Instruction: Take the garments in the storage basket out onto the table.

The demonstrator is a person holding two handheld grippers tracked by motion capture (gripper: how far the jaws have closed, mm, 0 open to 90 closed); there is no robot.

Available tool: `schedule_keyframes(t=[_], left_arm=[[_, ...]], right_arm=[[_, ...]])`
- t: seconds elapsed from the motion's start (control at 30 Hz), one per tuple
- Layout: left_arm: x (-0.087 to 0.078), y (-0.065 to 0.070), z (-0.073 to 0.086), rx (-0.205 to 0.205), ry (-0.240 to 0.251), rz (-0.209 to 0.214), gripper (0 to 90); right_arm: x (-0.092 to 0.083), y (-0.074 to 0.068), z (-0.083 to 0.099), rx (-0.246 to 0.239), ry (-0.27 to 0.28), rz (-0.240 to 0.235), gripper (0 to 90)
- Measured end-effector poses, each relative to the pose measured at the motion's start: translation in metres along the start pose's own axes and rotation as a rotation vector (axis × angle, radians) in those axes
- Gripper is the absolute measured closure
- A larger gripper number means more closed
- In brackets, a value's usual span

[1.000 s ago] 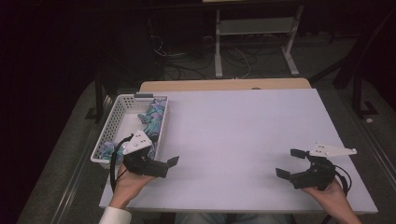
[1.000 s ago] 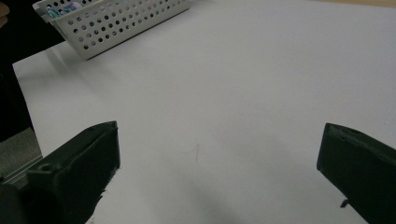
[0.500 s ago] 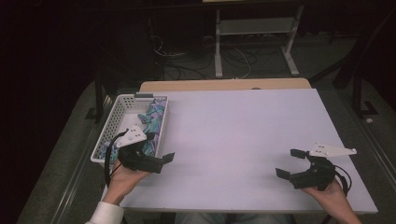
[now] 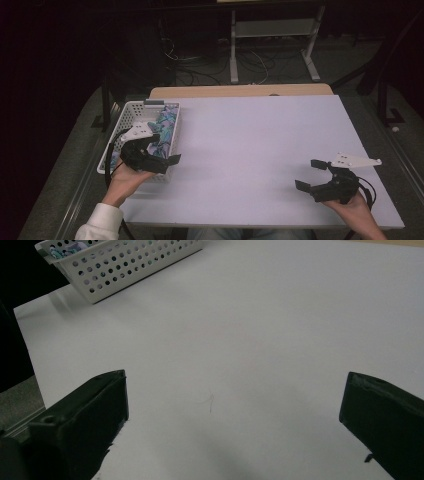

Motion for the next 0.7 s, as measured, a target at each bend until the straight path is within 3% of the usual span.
schedule_keyframes(t=[0.1,0.4,0.7], left_arm=[[-0.002,-0.005,-0.004,-0.014,-0.019,0.006,0.0],[0.0,-0.026,-0.007,-0.127,-0.104,0.059,0.0],[0.0,-0.042,-0.006,-0.153,-0.17,0.037,0.0]], right_arm=[[0.001,0.0,0.0,0.001,-0.003,0.0,0.0],[0.0,0.001,0.0,0.005,0.003,-0.002,0.0],[0.0,0.001,0.0,0.007,0.001,-0.002,0.0]])
Point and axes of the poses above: each handheld gripper's, and its own axes: x roughly forward along the jaws, z roughly out of its underside, y roughly to its right, the point moved 1 cm from there along x, roughly forward along the jaws, and after that the axes turned 6 degrees about -y, right-handed, at the moved point
